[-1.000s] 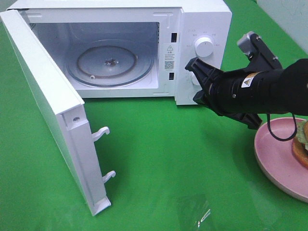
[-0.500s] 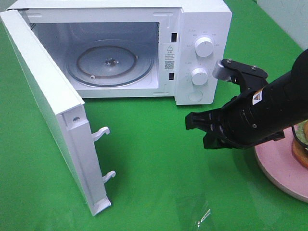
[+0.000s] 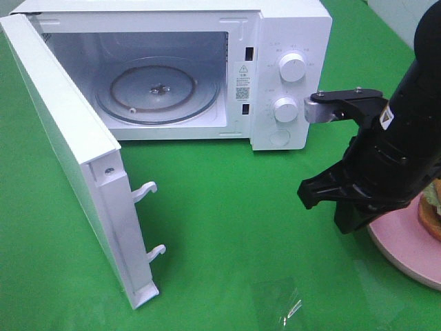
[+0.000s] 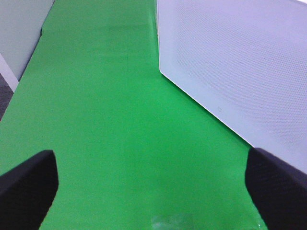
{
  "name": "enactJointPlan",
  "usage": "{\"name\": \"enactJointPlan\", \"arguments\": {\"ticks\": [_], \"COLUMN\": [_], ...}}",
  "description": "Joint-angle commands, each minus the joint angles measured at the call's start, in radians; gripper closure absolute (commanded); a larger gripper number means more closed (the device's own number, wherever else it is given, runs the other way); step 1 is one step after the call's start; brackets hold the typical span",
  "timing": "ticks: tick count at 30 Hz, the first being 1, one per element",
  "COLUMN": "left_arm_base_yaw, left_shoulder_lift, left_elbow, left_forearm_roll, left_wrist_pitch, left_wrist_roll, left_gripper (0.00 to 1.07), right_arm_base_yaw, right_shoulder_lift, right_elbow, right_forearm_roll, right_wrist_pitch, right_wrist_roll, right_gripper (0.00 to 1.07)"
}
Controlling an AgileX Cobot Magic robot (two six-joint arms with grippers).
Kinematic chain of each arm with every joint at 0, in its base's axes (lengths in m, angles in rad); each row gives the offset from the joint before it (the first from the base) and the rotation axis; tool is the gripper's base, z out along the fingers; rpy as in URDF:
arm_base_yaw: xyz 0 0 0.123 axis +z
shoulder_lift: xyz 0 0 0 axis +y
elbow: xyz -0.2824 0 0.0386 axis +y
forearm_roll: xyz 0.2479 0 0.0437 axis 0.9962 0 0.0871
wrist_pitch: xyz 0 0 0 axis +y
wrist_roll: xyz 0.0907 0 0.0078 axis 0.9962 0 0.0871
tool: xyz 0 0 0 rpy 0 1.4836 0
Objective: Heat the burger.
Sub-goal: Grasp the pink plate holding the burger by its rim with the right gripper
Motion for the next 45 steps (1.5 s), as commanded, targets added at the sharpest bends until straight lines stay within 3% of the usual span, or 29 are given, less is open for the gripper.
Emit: {"name": "enactJointPlan", "arguments": {"ticks": [1, 12, 13, 20, 22, 24, 25, 26, 27, 28, 29, 30, 32, 45], "left_arm_base_yaw": [-0.001, -0.001, -0.001, -0.001, -0.001, -0.001, -0.001, -0.001, -0.001, -0.001, -0.001, -0.001, -0.001, -0.001], "left_shoulder_lift": [-0.017, -0.017, -0.017, -0.017, -0.017, -0.017, -0.017, -0.017, -0.017, -0.017, -0.017, -0.017, -0.017, -0.017], "left_elbow": [0.004, 0.004, 0.004, 0.004, 0.004, 0.004, 0.004, 0.004, 0.004, 0.004, 0.004, 0.004, 0.004, 0.004], "left_forearm_roll": [-0.003, -0.003, -0.003, -0.003, -0.003, -0.003, -0.003, -0.003, -0.003, -0.003, -0.003, -0.003, -0.003, -0.003], "left_wrist_pitch": [-0.013, -0.013, -0.013, -0.013, -0.013, -0.013, -0.013, -0.013, -0.013, -0.013, -0.013, -0.013, -0.013, -0.013], "left_wrist_roll": [-0.003, -0.003, -0.003, -0.003, -0.003, -0.003, -0.003, -0.003, -0.003, -0.003, -0.003, -0.003, -0.003, -0.003], "left_gripper": [0.09, 0.09, 0.09, 0.09, 0.09, 0.09, 0.09, 0.09, 0.09, 0.09, 0.09, 0.09, 0.09, 0.09], "right_arm_base_yaw": [-0.032, -0.172, -0.216, -0.265, -0.268, -0.268, -0.268, -0.268, -0.268, -0.268, -0.268, -0.268, -0.268, -0.268], "right_shoulder_lift": [-0.012, -0.016, -0.020, -0.020, -0.020, -0.020, -0.020, -0.020, -0.020, -0.020, -0.020, -0.019, -0.017, 0.086], "right_elbow": [-0.010, -0.012, -0.012, -0.012, -0.012, -0.012, -0.012, -0.012, -0.012, -0.009, -0.009, -0.009, -0.009, -0.009], "right_forearm_roll": [-0.017, -0.068, -0.094, -0.132, -0.149, -0.171, -0.171, -0.189, -0.189, -0.205, -0.205, -0.221, -0.227, -0.227], "right_wrist_pitch": [0.054, 0.140, 0.139, 0.131, 0.109, 0.077, 0.077, 0.048, 0.048, 0.019, 0.019, -0.001, -0.012, -0.055], "right_wrist_roll": [-0.019, -0.077, -0.077, -0.078, -0.088, -0.091, -0.091, -0.090, -0.090, -0.090, -0.090, -0.090, -0.089, -0.092], "right_gripper": [0.90, 0.88, 0.87, 0.85, 0.82, 0.61, 0.61, 0.47, 0.47, 0.31, 0.31, 0.18, 0.12, 0.14]}}
